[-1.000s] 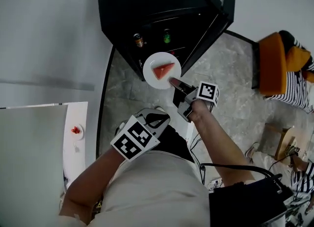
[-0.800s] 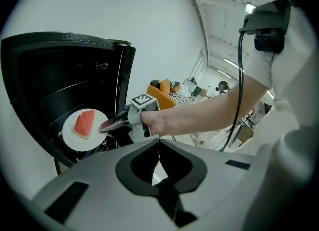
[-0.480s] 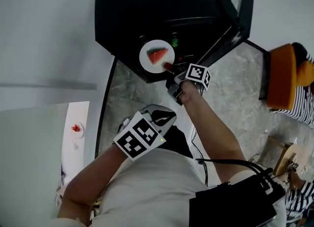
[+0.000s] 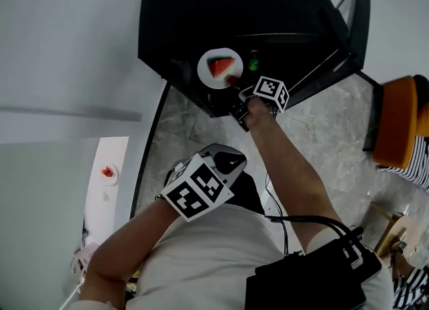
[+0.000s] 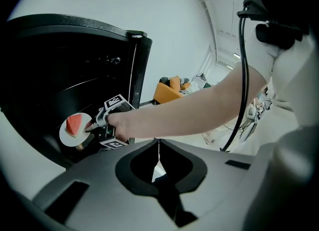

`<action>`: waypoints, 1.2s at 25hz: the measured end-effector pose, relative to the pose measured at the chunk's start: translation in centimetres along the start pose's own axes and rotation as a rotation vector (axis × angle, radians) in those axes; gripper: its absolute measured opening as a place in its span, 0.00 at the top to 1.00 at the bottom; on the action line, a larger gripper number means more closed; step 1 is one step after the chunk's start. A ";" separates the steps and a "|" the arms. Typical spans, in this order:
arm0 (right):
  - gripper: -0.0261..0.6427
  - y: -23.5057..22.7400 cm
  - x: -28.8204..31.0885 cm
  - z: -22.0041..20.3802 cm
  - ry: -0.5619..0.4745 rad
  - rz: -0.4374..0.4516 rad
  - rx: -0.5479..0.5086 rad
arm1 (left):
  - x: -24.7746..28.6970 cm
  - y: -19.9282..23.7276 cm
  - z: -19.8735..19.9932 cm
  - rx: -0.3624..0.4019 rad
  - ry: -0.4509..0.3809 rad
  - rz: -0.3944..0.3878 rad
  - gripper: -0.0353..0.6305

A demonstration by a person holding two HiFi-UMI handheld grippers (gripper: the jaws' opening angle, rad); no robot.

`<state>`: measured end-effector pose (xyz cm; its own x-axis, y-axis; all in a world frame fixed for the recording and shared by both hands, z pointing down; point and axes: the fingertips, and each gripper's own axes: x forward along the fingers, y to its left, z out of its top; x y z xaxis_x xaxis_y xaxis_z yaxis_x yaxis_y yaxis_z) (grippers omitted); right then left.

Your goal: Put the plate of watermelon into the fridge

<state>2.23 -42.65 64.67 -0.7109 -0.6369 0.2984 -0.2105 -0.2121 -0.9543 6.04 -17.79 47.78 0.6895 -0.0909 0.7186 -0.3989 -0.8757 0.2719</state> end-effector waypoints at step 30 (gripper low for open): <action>0.79 0.6 5.0 2.7 0.032 0.011 -0.193 | 1.5 1.7 -0.8 -0.029 0.015 -0.046 0.93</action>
<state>0.36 -48.01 65.68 -0.7343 -0.6135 0.2905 -0.3253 -0.0575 -0.9438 5.89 -19.07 49.88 0.6983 -0.0436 0.7145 -0.3849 -0.8645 0.3234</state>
